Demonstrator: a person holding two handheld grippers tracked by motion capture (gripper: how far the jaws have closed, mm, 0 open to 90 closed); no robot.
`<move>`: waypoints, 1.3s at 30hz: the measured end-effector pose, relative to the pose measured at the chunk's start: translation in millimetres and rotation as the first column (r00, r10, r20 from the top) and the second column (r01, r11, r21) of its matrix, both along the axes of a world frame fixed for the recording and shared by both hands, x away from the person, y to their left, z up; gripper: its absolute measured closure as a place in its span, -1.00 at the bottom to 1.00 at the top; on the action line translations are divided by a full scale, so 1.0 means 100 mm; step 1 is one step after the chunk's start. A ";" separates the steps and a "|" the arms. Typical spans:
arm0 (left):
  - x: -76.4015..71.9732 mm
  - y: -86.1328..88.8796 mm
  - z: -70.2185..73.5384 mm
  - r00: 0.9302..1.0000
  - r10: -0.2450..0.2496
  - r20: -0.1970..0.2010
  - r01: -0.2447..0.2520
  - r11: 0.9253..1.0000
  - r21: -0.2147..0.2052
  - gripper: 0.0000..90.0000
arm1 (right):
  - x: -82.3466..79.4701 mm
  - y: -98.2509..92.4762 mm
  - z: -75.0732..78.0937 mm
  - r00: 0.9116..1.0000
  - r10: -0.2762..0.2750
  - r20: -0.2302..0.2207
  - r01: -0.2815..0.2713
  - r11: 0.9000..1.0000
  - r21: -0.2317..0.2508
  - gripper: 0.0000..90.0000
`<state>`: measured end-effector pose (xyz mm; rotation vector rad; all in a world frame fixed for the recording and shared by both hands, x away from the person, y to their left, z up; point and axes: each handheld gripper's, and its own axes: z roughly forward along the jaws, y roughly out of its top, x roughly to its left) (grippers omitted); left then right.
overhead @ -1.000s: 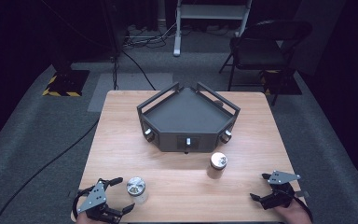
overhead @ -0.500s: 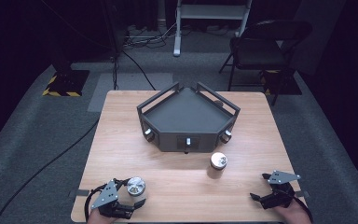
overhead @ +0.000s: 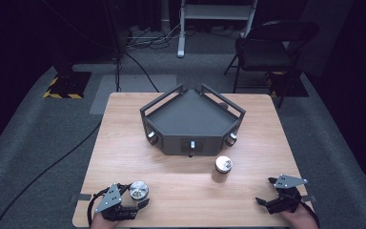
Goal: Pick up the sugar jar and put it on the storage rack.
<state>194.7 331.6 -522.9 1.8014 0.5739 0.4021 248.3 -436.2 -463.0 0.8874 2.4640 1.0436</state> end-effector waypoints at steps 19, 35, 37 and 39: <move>0.00 -0.02 0.03 1.000 0.003 -0.012 -0.003 1.000 0.002 -0.33 | 0.00 0.00 0.00 1.000 -0.004 0.000 0.004 1.000 0.000 -0.99; 0.02 -0.11 0.48 0.999 0.052 0.000 -0.052 0.997 -0.049 -0.33 | 0.00 0.00 0.00 1.000 -0.003 0.000 0.003 1.000 0.000 -0.99; 0.04 -0.12 0.53 0.999 0.053 0.009 -0.053 0.997 -0.057 -0.33 | 0.00 0.00 0.00 1.000 -0.002 0.000 0.002 1.000 0.000 -0.99; 0.07 -0.14 0.58 0.998 0.054 0.017 -0.053 0.996 -0.065 -0.33 | 0.01 0.00 0.00 1.000 -0.002 0.000 0.002 1.000 0.000 -0.99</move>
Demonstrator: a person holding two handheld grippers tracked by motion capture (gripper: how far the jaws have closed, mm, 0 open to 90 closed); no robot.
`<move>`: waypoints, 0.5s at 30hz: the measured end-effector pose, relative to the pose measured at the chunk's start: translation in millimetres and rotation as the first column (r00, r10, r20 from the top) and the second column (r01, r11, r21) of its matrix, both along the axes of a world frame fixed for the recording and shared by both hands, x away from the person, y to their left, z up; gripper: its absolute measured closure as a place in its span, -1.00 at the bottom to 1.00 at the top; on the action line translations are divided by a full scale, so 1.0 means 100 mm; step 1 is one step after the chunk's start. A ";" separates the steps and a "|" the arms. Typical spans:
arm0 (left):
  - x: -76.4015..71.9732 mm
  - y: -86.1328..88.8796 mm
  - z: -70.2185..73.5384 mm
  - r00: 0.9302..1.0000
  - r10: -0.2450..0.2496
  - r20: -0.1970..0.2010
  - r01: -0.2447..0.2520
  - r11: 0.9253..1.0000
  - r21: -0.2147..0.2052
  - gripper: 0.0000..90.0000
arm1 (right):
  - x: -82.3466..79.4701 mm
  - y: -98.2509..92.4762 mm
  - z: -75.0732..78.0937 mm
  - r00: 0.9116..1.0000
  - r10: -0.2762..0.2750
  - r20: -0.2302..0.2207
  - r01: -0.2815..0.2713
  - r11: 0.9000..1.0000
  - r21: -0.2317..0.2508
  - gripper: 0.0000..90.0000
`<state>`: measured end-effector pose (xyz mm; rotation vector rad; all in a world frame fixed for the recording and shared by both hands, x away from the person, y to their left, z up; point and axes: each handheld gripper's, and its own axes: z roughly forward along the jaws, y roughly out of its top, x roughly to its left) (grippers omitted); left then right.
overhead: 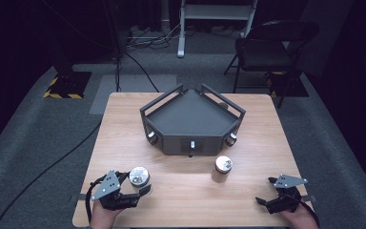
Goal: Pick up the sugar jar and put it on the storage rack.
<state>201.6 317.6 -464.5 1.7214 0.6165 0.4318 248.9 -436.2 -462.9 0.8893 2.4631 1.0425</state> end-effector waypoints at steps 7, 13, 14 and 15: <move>0.16 -0.12 0.19 1.000 0.000 0.013 0.000 1.000 -0.008 -0.33 | 0.00 0.00 0.00 1.000 0.000 0.000 0.000 1.000 0.000 -0.99; 0.35 -0.23 0.33 1.000 0.006 0.019 -0.006 1.000 -0.012 -0.33 | 0.00 0.00 0.00 1.000 0.001 0.000 -0.001 1.000 0.000 -0.99; 0.38 -0.24 0.35 1.000 0.008 0.019 -0.008 1.000 -0.009 -0.33 | 0.00 0.00 0.00 1.000 0.002 0.000 -0.002 1.000 0.000 -0.99; 0.42 -0.26 0.36 1.000 0.010 0.019 -0.010 1.000 -0.010 -0.33 | 0.00 0.00 0.00 1.000 0.003 0.000 -0.003 1.000 0.000 -0.99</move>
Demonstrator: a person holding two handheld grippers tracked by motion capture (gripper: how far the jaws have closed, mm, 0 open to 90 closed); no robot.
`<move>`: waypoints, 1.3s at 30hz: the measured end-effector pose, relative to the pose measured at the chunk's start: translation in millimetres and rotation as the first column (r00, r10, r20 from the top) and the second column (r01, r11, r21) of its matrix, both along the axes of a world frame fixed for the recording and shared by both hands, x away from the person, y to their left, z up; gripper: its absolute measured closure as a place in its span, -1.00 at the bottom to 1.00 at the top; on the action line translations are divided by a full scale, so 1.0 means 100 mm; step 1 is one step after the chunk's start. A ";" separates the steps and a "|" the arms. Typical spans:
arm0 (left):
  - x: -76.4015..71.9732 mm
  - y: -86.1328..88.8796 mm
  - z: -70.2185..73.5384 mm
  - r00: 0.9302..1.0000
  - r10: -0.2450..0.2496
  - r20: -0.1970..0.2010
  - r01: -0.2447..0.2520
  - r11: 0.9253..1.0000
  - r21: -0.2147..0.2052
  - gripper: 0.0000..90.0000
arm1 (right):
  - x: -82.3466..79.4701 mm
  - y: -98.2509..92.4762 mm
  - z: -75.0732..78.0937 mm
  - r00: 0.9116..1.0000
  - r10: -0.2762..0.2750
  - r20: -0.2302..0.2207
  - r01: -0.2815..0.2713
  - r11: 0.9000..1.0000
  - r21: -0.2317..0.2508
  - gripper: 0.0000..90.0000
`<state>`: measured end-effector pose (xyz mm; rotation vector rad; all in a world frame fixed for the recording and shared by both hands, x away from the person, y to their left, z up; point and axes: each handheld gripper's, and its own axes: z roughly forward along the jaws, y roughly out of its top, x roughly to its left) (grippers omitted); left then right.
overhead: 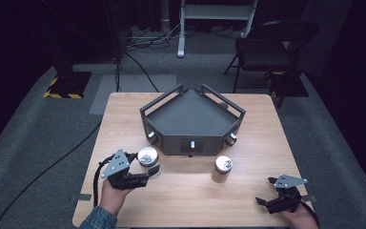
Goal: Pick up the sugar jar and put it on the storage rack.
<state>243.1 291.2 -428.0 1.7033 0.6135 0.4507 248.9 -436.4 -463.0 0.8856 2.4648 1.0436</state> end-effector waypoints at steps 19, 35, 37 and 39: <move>0.51 -0.45 0.46 0.999 0.028 0.033 -0.029 0.999 0.045 -0.33 | 0.00 0.00 0.00 1.000 0.002 0.000 -0.002 1.000 0.000 -0.99; 0.98 -0.85 0.58 0.996 0.092 0.018 -0.093 0.995 0.048 -0.33 | -0.01 0.00 0.00 1.000 0.001 0.000 -0.001 1.000 0.000 -0.99; 1.03 -0.88 0.57 0.994 0.105 0.011 -0.105 0.994 0.036 -0.33 | -0.01 0.00 0.00 1.000 0.001 0.000 -0.001 1.000 0.000 -0.99; 1.05 -0.89 0.55 0.994 0.112 0.012 -0.112 0.993 0.028 -0.33 | -0.01 0.00 0.00 1.000 0.000 -0.001 0.000 1.000 0.000 -0.99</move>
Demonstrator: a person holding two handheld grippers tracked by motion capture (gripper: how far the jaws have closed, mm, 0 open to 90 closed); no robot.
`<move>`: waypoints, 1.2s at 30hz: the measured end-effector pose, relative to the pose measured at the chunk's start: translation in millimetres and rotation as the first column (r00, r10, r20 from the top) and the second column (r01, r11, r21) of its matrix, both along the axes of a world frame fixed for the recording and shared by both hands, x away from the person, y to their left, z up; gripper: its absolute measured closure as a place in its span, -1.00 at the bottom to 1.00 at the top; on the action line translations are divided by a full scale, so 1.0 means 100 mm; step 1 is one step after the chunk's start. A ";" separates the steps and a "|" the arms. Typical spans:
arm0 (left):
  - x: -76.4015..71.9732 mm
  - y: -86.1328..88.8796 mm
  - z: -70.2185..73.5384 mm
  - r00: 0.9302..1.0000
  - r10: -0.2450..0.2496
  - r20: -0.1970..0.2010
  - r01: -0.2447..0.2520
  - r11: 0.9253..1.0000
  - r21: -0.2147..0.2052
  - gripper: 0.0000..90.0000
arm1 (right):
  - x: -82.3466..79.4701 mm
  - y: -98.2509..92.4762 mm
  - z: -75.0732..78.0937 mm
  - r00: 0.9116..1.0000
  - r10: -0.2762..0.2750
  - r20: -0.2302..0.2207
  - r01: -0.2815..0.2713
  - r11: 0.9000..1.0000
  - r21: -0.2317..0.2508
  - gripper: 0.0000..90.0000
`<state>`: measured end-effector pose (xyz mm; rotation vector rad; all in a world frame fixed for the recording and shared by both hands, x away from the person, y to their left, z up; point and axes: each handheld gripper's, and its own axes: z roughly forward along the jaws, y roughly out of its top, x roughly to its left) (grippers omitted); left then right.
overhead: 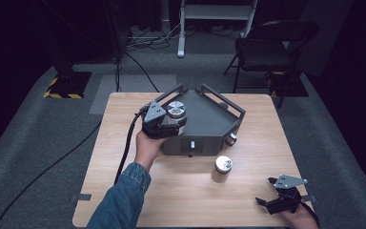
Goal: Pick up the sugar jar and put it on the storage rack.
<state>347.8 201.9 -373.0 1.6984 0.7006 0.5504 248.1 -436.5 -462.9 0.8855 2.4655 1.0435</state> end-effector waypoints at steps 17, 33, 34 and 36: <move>0.18 -0.19 -0.14 0.998 0.063 -0.012 -0.063 0.998 0.000 -0.33 | 0.00 0.00 0.00 1.000 -0.001 0.000 0.001 1.000 0.000 -0.99; 0.19 -0.28 -0.18 0.996 0.086 -0.036 -0.085 0.996 0.023 -0.33 | 0.00 0.01 0.00 1.000 -0.005 0.000 0.005 1.000 0.001 -0.99; 0.19 -0.28 -0.18 0.996 0.086 -0.036 -0.085 0.996 0.023 -0.33 | 0.00 0.01 0.00 1.000 -0.005 0.000 0.005 1.000 0.001 -0.99; 0.20 -0.25 -0.19 0.996 0.078 -0.040 -0.078 0.997 0.012 -0.34 | 0.00 0.01 0.00 1.000 -0.005 0.000 0.005 1.000 0.001 -0.99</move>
